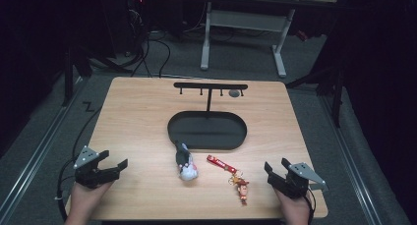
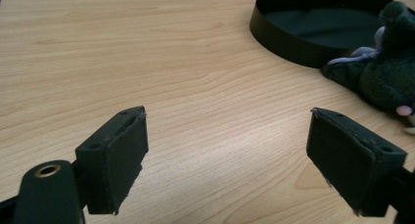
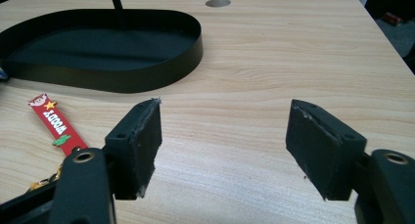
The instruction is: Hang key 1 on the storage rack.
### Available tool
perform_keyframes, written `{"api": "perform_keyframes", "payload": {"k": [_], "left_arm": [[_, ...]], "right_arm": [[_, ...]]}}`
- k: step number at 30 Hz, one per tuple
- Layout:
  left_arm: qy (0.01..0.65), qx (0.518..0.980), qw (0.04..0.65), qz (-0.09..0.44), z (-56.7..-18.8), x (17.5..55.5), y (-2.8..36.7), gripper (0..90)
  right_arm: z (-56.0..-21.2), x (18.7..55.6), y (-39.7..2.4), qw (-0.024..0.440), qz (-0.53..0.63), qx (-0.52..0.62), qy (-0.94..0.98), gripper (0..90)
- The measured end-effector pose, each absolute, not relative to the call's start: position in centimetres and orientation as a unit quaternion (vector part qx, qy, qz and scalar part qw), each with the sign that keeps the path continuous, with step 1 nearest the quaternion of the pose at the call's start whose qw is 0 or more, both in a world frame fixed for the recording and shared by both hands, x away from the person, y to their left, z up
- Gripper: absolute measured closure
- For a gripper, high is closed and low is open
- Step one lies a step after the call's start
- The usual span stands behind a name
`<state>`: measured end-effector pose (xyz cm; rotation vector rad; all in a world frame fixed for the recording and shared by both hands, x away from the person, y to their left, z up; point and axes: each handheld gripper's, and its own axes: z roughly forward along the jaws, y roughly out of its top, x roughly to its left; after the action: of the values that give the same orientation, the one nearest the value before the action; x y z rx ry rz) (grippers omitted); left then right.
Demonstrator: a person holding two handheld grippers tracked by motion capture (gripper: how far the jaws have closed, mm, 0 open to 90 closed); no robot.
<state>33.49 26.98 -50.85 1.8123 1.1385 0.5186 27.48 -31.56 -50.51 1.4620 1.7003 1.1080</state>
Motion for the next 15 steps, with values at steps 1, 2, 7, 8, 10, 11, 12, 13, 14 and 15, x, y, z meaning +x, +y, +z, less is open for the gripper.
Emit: {"api": "perform_keyframes", "payload": {"k": [1, 2, 7, 8, 10, 11, 12, 13, 14, 15], "left_arm": [[0.461, 0.733, 0.452, 0.215, -50.9, 33.4, 27.0, 15.8], [0.462, 0.73, 0.454, 0.216, -50.9, 33.4, 27.1, 15.8], [0.457, 0.725, 0.464, 0.223, -51.1, 33.0, 27.3, 15.9], [0.457, 0.724, 0.467, 0.22, -51.1, 32.9, 27.3, 15.8], [0.455, 0.724, 0.47, 0.219, -51.2, 32.8, 27.2, 15.5], [0.453, 0.725, 0.469, 0.222, -51.2, 32.6, 27.1, 15.5], [0.451, 0.724, 0.471, 0.224, -51.2, 32.5, 27.1, 15.5], [0.45, 0.723, 0.472, 0.227, -51.2, 32.3, 27.1, 15.5], [0.449, 0.723, 0.473, 0.229, -51.3, 32.2, 27.0, 15.5], [0.448, 0.724, 0.473, 0.229, -51.3, 32.2, 27.0, 15.5]], "right_arm": [[-50.5, 27.5, -31.6, 0.317, 0.42, 0.555, 0.644, 29.1], [-50.5, 27.6, -31.6, 0.318, 0.419, 0.557, 0.643, 29.0], [-50.6, 27.6, -31.4, 0.319, 0.421, 0.551, 0.646, 28.6], [-50.5, 27.6, -31.3, 0.32, 0.421, 0.549, 0.647, 28.7], [-50.4, 27.4, -31.2, 0.322, 0.423, 0.545, 0.648, 29.2], [-50.3, 27.3, -31.1, 0.322, 0.424, 0.547, 0.645, 29.3], [-50.3, 27.1, -31.0, 0.327, 0.424, 0.547, 0.643, 29.4], [-50.3, 27.0, -31.0, 0.332, 0.423, 0.545, 0.643, 29.5], [-50.3, 27.0, -30.9, 0.335, 0.42, 0.546, 0.643, 29.3], [-50.4, 27.0, -30.8, 0.336, 0.419, 0.547, 0.642, 29.1]]}}
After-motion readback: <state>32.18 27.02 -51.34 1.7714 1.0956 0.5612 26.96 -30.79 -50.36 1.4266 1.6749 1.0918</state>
